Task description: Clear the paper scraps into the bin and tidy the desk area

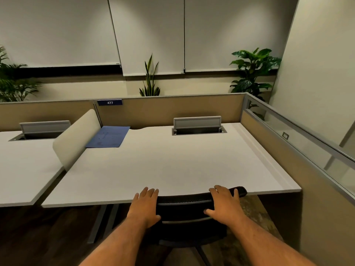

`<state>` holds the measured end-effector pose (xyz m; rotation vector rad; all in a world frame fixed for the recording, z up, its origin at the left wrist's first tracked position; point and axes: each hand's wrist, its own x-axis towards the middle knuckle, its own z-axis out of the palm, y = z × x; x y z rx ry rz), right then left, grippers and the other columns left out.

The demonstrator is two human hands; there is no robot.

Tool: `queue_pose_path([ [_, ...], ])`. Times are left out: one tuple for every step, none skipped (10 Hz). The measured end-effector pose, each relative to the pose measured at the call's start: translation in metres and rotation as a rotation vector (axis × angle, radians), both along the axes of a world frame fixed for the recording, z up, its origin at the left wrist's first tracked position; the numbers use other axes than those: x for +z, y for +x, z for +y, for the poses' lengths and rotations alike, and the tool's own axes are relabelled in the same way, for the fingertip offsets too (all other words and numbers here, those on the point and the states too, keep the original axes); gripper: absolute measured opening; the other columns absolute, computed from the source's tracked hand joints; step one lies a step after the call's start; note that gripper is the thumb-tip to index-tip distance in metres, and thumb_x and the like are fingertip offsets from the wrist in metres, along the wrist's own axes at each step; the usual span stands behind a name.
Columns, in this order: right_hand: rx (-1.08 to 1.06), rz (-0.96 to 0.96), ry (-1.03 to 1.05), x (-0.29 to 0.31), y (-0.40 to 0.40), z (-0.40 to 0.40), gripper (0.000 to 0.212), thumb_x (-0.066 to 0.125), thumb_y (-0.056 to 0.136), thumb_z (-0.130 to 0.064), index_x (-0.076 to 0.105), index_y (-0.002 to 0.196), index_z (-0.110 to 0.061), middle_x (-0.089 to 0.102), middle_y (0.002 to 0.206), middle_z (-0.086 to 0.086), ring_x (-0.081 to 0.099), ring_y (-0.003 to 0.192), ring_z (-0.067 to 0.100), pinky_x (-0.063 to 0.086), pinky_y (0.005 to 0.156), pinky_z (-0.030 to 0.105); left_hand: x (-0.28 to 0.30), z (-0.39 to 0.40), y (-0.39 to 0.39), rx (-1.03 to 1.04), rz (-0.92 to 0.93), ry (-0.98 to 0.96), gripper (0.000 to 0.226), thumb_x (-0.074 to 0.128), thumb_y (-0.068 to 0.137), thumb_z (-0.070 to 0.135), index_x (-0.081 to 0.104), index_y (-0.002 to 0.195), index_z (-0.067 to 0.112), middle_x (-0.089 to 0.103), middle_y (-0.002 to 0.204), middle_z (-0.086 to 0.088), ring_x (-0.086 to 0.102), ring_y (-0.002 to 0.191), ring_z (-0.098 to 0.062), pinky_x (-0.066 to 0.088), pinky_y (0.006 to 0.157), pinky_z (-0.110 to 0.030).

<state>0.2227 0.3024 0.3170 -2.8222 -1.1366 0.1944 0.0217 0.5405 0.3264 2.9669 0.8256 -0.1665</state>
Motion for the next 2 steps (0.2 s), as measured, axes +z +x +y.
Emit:
queue_pose_path([
  [-0.009,0.023,0.026,0.005,-0.010,-0.002,0.102,0.056,0.076,-0.078,0.025,0.161,-0.031,0.023,0.170,-0.001,0.017,0.159,0.022,0.005,0.123,0.070,0.009,0.005,-0.006,-0.026,-0.028,0.002,0.106,0.072,0.087,0.047,0.007,0.167,0.022,0.011,0.176,-0.002,0.001,0.163,-0.025,0.008,0.132,-0.049],
  [-0.008,0.014,0.043,0.021,-0.026,0.004,0.107,0.051,0.073,-0.083,0.020,0.162,-0.033,0.020,0.172,-0.002,0.013,0.160,0.021,0.007,0.124,0.069,0.031,0.013,-0.014,-0.080,-0.042,0.038,0.109,0.071,0.085,0.056,0.008,0.167,0.022,0.010,0.176,-0.002,0.001,0.163,-0.025,0.008,0.132,-0.048],
])
